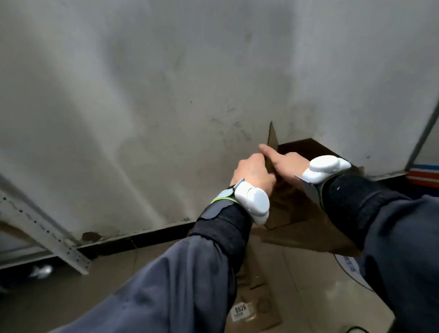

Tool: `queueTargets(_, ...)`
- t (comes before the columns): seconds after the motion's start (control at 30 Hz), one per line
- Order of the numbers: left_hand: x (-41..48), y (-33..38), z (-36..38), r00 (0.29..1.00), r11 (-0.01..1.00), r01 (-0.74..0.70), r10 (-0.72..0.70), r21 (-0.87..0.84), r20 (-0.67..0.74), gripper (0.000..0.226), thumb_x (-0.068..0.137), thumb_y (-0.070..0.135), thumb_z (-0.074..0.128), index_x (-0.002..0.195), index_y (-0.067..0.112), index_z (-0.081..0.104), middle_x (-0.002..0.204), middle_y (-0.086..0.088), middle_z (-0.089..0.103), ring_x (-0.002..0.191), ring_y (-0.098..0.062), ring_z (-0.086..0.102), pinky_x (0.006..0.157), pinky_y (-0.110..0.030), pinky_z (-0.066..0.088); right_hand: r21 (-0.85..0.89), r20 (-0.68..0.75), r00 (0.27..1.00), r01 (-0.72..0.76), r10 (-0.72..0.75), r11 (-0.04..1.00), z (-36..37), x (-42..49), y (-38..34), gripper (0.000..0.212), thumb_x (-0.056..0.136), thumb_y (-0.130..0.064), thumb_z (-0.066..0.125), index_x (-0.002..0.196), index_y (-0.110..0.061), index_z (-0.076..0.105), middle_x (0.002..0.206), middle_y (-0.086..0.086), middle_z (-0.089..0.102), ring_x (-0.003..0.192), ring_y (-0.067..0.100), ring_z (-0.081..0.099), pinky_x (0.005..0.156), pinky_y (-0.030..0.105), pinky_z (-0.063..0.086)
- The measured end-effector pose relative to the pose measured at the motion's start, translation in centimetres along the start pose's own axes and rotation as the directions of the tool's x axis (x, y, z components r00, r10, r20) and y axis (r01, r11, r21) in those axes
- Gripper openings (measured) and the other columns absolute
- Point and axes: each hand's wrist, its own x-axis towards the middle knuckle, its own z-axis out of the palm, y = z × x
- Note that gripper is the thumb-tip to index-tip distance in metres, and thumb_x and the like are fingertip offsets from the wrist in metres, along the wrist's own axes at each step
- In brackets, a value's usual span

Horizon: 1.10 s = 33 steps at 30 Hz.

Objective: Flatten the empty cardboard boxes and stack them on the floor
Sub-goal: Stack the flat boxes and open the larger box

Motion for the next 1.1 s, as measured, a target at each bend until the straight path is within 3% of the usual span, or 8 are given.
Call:
queueTargets(0.07, -1.5, 0.1, -0.4, 1.0, 0.999, -0.01, 0.01, 0.049, -0.015, 0.036, 0.089, 0.022, 0.058, 0.123, 0.011, 0.056, 0.119, -0.018, 0.065, 0.11, -0.043, 0.062, 0.086, -0.042, 0.054, 0.2, 0.055, 0.998, -0.048, 0.037, 0.979, 0.4, -0.8, -0.8, 0.068, 0.087, -0.066, 0.049, 0.11, -0.005, 0.067, 0.106, 0.013, 0.069, 0.087, 0.031, 0.065, 0.068, 0.035, 0.051)
queueTargets(0.2, -4.2, 0.6, -0.8, 0.998, 0.993, -0.059, 0.056, 0.098, 0.028, 0.028, 0.082, 0.029, 0.056, 0.106, 0.018, 0.063, 0.103, -0.011, 0.069, 0.097, -0.04, 0.065, 0.075, -0.035, 0.05, 0.081, -0.006, 1.0, 0.023, -0.023, 0.996, 0.5, -1.9, -0.4, 0.024, 0.097, -0.028, 0.041, 0.084, -0.014, 0.056, 0.09, 0.006, 0.061, 0.09, 0.025, 0.055, 0.073, 0.026, 0.044)
queueTargets(0.33, -5.1, -1.6, -1.2, 0.906, 0.898, -0.003, 0.189, -0.44, 0.379, 0.034, 0.087, 0.046, 0.055, 0.113, 0.029, 0.068, 0.12, -0.003, 0.07, 0.107, -0.027, 0.065, 0.086, -0.036, 0.051, 0.063, 0.023, 0.999, -0.031, 0.03, 0.998, -0.8, -0.9, 0.8, 0.023, 0.1, -0.016, 0.041, 0.118, -0.01, 0.054, 0.077, -0.002, 0.041, 0.084, 0.023, 0.048, 0.056, 0.017, 0.037)
queueTargets(0.43, -2.5, -5.8, -3.0, 0.99, 0.859, 0.108, -0.048, -0.5, 0.131, 0.048, 0.09, 0.049, 0.051, 0.114, 0.014, 0.073, 0.12, -0.008, 0.071, 0.109, -0.029, 0.065, 0.088, -0.033, 0.049, 0.056, -0.088, 0.991, -0.094, 0.099, 0.994, -1.3, -0.4, 1.2, 0.039, 0.093, -0.009, 0.043, 0.126, 0.006, 0.056, 0.106, 0.018, 0.061, 0.103, 0.035, 0.059, 0.086, 0.03, 0.049)
queueTargets(0.53, -0.3, -9.7, -3.0, 0.935, 0.878, 0.339, -0.355, -0.339, 0.015, 0.058, 0.099, 0.051, 0.043, 0.127, 0.004, 0.063, 0.13, -0.02, 0.064, 0.118, -0.037, 0.061, 0.102, -0.04, 0.047, 0.131, -0.134, 0.99, -0.035, 0.053, 0.991, -1.5, -0.3, 1.2, 0.035, 0.087, -0.003, 0.053, 0.12, 0.001, 0.063, 0.11, 0.017, 0.064, 0.091, 0.03, 0.057, 0.068, 0.026, 0.044)
queueTargets(0.67, -1.0, -12.5, 1.0, 0.847, 0.519, 0.531, -0.355, -0.67, 0.397, 0.095, 0.088, 0.08, 0.036, 0.148, 0.007, 0.042, 0.147, -0.017, 0.05, 0.137, -0.034, 0.048, 0.113, -0.046, 0.037, 0.218, -0.118, 0.993, 0.01, 0.016, 0.976, -1.4, -0.3, 0.6, 0.014, 0.079, 0.003, 0.066, 0.092, -0.001, 0.072, 0.09, 0.007, 0.063, 0.085, 0.022, 0.054, 0.05, 0.016, 0.037)
queueTargets(0.93, -2.0, -13.3, 6.6, 0.896, 0.209, 0.439, -0.168, -0.874, 0.41, 0.105, 0.063, 0.085, 0.069, 0.149, 0.03, 0.045, 0.149, -0.001, 0.053, 0.137, -0.02, 0.049, 0.119, -0.05, 0.03, 0.297, -0.073, 0.997, 0.036, -0.015, 0.954, -0.8, -0.8, 0.5, 0.018, 0.074, 0.004, 0.066, 0.069, -0.013, 0.066, 0.079, 0.006, 0.069, 0.07, 0.023, 0.064, 0.061, 0.024, 0.05)
queueTargets(1.1, -3.5, -13.7, 7.2, 0.893, 0.032, 0.437, -0.134, -0.899, 0.43, 0.055, 0.086, 0.062, 0.064, 0.118, 0.019, 0.073, 0.119, -0.013, 0.073, 0.11, -0.032, 0.07, 0.103, -0.055, 0.048, 0.306, -0.089, 0.996, 0.015, 0.013, 0.952, -1.2, -0.4, 1.5, 0.019, 0.07, 0.003, 0.068, 0.066, -0.015, 0.066, 0.091, 0.012, 0.074, 0.083, 0.031, 0.069, 0.078, 0.034, 0.057)
